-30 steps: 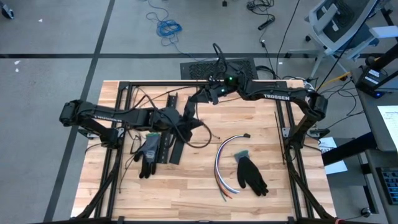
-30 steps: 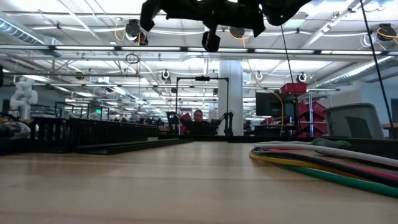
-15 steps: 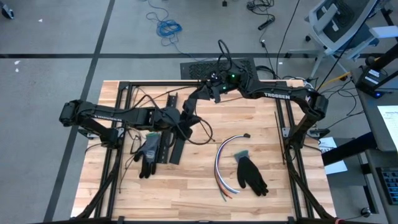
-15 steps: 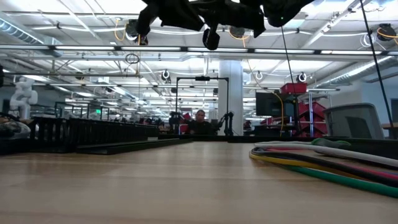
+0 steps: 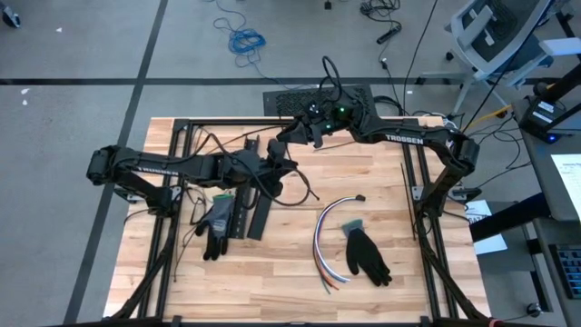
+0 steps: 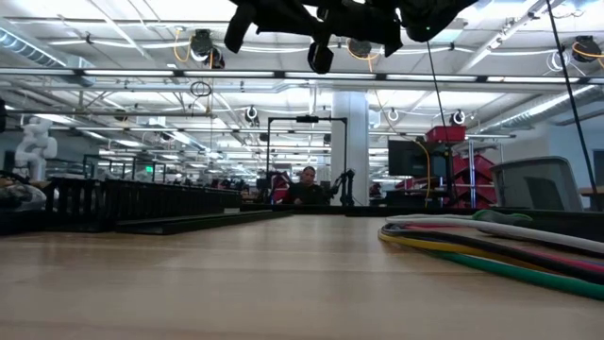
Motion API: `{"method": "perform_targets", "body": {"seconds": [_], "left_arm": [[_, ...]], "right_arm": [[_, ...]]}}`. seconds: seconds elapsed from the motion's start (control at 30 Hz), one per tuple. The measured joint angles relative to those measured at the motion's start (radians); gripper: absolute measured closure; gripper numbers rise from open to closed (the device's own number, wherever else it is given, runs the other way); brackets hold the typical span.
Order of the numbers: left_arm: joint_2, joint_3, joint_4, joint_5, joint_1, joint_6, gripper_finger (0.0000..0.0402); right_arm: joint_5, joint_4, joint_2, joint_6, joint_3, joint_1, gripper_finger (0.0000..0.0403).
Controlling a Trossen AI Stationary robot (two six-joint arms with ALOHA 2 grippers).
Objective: Ziptie cables
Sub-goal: Wrap the cable wires with the black ziptie
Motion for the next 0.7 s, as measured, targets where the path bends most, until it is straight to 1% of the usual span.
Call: {"method": "perform_targets", "body": {"seconds": [0.17, 0.7], "left_arm": [[0.0, 0.0, -0.001, -0.058, 0.001, 0.034, 0.0351], [-0.007, 0.0, -0.001, -0.088, 0.003, 0.032, 0.0351]], "right_arm": [[0.0, -0.001, 0.0, -0.009, 0.0, 0.0, 0.0332], [-0.006, -0.006, 0.0, -0.021, 0.0, -0.019, 0.0394]]}}
